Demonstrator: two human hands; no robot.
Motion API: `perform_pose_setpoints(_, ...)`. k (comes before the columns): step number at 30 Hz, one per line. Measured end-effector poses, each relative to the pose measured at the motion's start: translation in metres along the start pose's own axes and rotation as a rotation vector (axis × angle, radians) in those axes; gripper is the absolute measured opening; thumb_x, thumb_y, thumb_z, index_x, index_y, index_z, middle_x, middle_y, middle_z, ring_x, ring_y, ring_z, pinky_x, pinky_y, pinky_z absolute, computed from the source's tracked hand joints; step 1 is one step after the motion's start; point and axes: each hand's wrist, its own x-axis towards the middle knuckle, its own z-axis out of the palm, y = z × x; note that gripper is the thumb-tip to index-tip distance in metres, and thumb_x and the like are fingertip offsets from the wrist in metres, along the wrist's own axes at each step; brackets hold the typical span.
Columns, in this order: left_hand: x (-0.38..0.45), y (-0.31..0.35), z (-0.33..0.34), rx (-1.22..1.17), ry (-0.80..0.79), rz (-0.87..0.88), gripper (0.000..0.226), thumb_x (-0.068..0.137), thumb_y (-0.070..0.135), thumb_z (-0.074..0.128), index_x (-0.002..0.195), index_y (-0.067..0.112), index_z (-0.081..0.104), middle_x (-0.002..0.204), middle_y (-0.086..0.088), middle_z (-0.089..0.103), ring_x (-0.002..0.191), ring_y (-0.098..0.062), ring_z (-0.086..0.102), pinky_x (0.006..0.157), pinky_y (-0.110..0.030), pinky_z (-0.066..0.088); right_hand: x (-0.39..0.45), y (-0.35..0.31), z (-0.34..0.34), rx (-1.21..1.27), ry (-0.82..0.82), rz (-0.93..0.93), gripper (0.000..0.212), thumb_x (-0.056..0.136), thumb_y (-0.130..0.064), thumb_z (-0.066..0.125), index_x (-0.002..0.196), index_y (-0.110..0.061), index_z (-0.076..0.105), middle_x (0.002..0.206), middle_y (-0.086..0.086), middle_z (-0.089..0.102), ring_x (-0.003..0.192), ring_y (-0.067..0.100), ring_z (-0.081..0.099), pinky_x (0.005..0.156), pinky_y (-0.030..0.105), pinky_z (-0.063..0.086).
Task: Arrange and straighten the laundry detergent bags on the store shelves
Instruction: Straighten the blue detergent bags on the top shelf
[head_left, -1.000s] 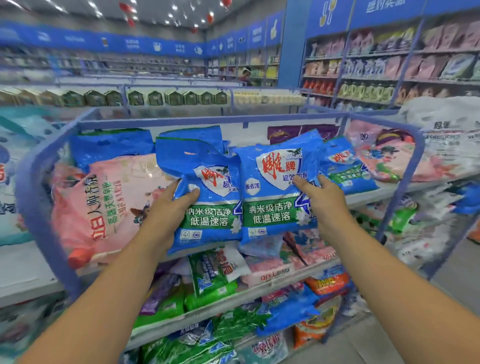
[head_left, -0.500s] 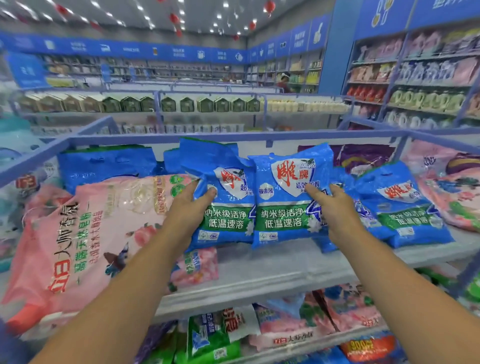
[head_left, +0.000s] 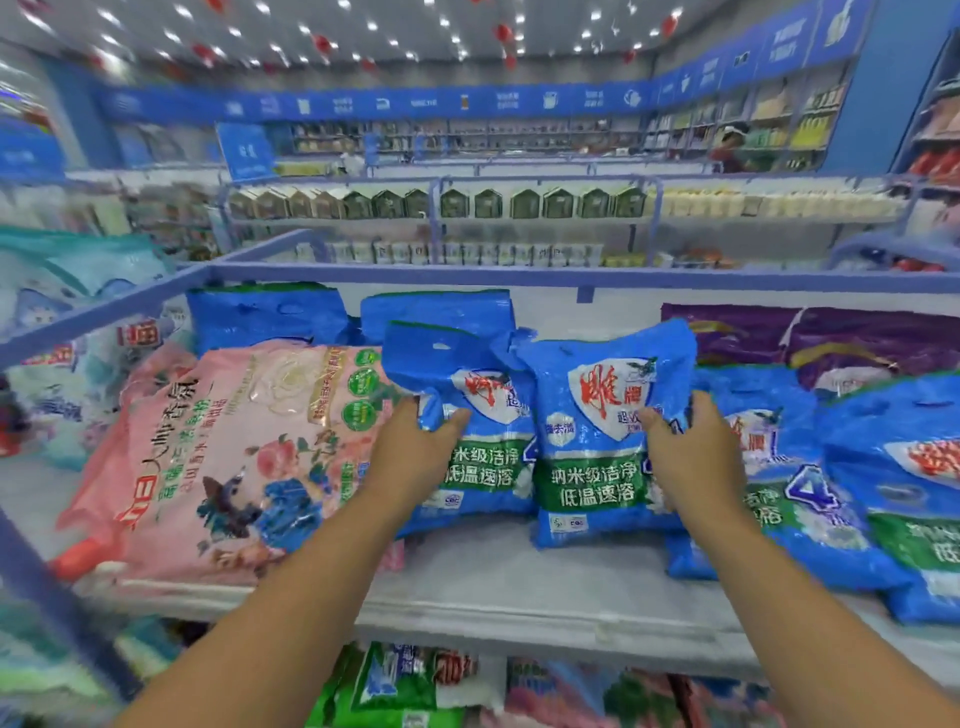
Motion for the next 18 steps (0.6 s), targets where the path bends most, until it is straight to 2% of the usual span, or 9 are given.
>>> perform_pose_setpoints(2, 0.002, 0.003, 0.005, 0.076, 0.044, 0.005, 0.034, 0.092, 0.043, 0.069, 0.109, 0.015, 0.061, 0.097, 0.001, 0.062, 0.092, -0.022, 0.057, 0.073, -0.029, 0.037, -0.002, 0.008, 0.0, -0.1, -0.019, -0.005, 0.056, 0.092, -0.057, 0.059, 0.126, -0.012, 0.052, 0.125, 0.013, 0.065, 0.109, 0.037, 0.06, 0.084, 0.046, 0.049)
perform_pose_setpoints(4, 0.001, 0.008, 0.009, 0.119, 0.06, -0.008, 0.037, 0.092, 0.047, 0.067, 0.106, 0.014, 0.058, 0.091, 0.003, 0.059, 0.089, -0.023, 0.056, 0.067, -0.03, 0.036, -0.002, 0.011, 0.001, -0.108, -0.03, -0.016, 0.053, 0.092, -0.059, 0.058, 0.113, -0.011, 0.051, 0.105, 0.009, 0.067, 0.093, 0.036, 0.061, 0.075, 0.043, 0.049)
perform_pose_setpoints(5, -0.002, 0.009, 0.01, 0.147, 0.058, -0.005, 0.037, 0.093, 0.048, 0.066, 0.106, 0.014, 0.055, 0.088, 0.004, 0.056, 0.087, -0.022, 0.055, 0.064, -0.031, 0.035, -0.001, 0.012, 0.0, -0.076, -0.046, -0.01, 0.051, 0.092, -0.058, 0.059, 0.112, -0.012, 0.05, 0.103, 0.006, 0.067, 0.093, 0.035, 0.062, 0.072, 0.041, 0.047)
perform_pose_setpoints(9, -0.023, 0.009, 0.0, 0.272, 0.138, 0.079, 0.031, 0.095, 0.041, 0.066, 0.1, 0.017, 0.046, 0.08, 0.013, 0.049, 0.072, -0.014, 0.051, 0.055, -0.029, 0.032, 0.002, 0.012, -0.003, 0.118, -0.086, 0.028, 0.057, 0.091, -0.044, 0.066, 0.138, -0.02, 0.044, 0.125, 0.0, 0.061, 0.109, 0.028, 0.061, 0.082, 0.039, 0.045)
perform_pose_setpoints(11, -0.035, 0.004, -0.009, 0.285, 0.179, 0.074, 0.031, 0.093, 0.041, 0.069, 0.099, 0.021, 0.046, 0.079, 0.018, 0.049, 0.066, 0.0, 0.048, 0.052, -0.022, 0.031, -0.002, 0.008, 0.0, 0.074, -0.003, -0.081, 0.069, 0.088, -0.034, 0.068, 0.146, -0.017, 0.036, 0.135, 0.007, 0.053, 0.119, 0.03, 0.055, 0.091, 0.046, 0.049)
perform_pose_setpoints(12, -0.04, 0.003, -0.014, 0.316, 0.209, 0.066, 0.035, 0.091, 0.046, 0.07, 0.101, 0.022, 0.047, 0.08, 0.017, 0.05, 0.066, 0.002, 0.048, 0.052, -0.023, 0.031, -0.005, 0.003, 0.002, 0.002, 0.048, -0.146, 0.078, 0.086, -0.03, 0.07, 0.151, -0.014, 0.029, 0.142, 0.013, 0.046, 0.128, 0.033, 0.048, 0.099, 0.05, 0.046)
perform_pose_setpoints(14, -0.042, -0.001, -0.03, 0.458, 0.292, 0.046, 0.056, 0.081, 0.06, 0.074, 0.111, 0.022, 0.048, 0.089, 0.011, 0.056, 0.075, -0.01, 0.054, 0.056, -0.03, 0.034, -0.018, -0.014, 0.006, -0.078, 0.104, -0.271, 0.089, 0.084, -0.022, 0.071, 0.156, -0.014, 0.019, 0.154, 0.02, 0.029, 0.141, 0.036, 0.03, 0.113, 0.052, 0.035)
perform_pose_setpoints(16, -0.036, -0.008, -0.046, 0.445, 0.291, 0.058, 0.072, 0.075, 0.065, 0.076, 0.122, 0.021, 0.044, 0.094, 0.007, 0.056, 0.086, -0.019, 0.059, 0.058, -0.032, 0.037, -0.035, -0.035, 0.014, -0.079, 0.079, -0.421, 0.08, 0.086, -0.02, 0.07, 0.154, -0.013, 0.029, 0.159, 0.018, 0.02, 0.146, 0.037, 0.022, 0.118, 0.053, 0.028)
perform_pose_setpoints(18, -0.031, -0.015, -0.063, 0.371, 0.191, 0.075, 0.071, 0.075, 0.066, 0.075, 0.123, 0.024, 0.043, 0.089, 0.009, 0.054, 0.083, -0.018, 0.06, 0.057, -0.032, 0.041, -0.054, -0.054, 0.025, -0.031, -0.013, -0.556, 0.065, 0.089, -0.017, 0.068, 0.148, -0.013, 0.043, 0.16, 0.012, 0.023, 0.148, 0.032, 0.02, 0.119, 0.046, 0.026)
